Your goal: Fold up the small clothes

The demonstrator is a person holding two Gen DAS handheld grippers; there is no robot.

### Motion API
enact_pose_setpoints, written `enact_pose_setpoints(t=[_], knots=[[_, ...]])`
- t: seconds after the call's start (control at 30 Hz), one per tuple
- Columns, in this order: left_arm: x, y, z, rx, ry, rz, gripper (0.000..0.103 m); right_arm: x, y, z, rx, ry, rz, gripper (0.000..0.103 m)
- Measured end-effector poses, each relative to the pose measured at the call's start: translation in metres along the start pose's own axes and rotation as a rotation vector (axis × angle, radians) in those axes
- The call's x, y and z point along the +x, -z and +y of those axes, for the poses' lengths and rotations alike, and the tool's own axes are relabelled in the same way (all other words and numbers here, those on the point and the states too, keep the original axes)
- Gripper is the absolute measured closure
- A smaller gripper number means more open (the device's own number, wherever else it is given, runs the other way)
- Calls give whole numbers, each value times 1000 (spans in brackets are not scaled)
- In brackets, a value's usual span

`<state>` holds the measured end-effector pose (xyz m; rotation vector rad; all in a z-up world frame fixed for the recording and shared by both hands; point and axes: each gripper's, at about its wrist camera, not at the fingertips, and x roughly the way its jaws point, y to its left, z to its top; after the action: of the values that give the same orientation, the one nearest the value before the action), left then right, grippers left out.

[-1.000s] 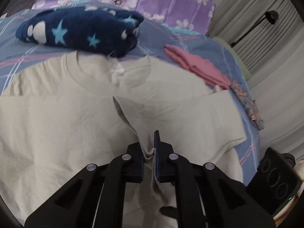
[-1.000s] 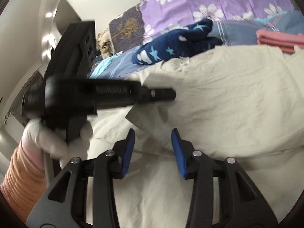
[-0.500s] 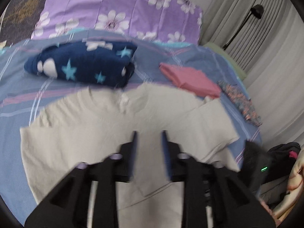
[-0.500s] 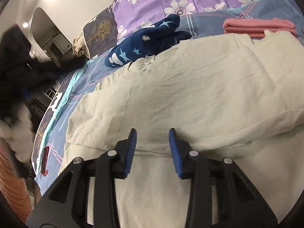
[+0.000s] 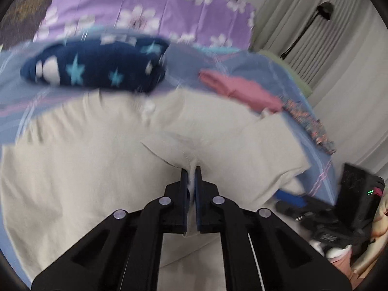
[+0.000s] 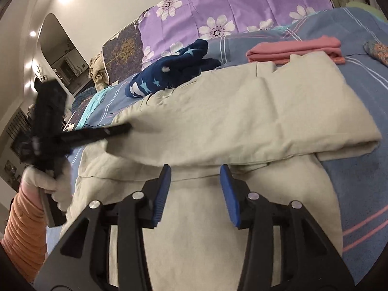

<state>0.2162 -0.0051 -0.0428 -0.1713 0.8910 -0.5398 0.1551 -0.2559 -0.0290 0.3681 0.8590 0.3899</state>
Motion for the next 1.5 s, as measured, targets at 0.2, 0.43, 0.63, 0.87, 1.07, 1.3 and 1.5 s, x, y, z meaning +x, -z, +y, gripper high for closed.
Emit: enact_pose_setpoints(t=[0.2,0.43,0.63,0.87,1.07,1.3,1.5], knots=[[-53,-27,-32,105,-13,-116,99,0,0,-1,10,8,-36,59],[-89,-36,-14,100,-114,-163,99,4,0,-27,149,85,-43,73],[-115,-27,33,17,-195,-165,99,8,1,-16,100,121,-38,66],[-105,7,97,-98,-275,-95,98,10,-2,-18,101,113,-33,63],[-83,38,134,-179,-296,-31,98,12,-2,-17,89,109,-30,60],[-102,44,117,-121,-288,-114,97,12,-2,-17,87,104,-29,57],[-72,63,128,-81,-386,17,87,13,-2,-15,78,99,-28,53]])
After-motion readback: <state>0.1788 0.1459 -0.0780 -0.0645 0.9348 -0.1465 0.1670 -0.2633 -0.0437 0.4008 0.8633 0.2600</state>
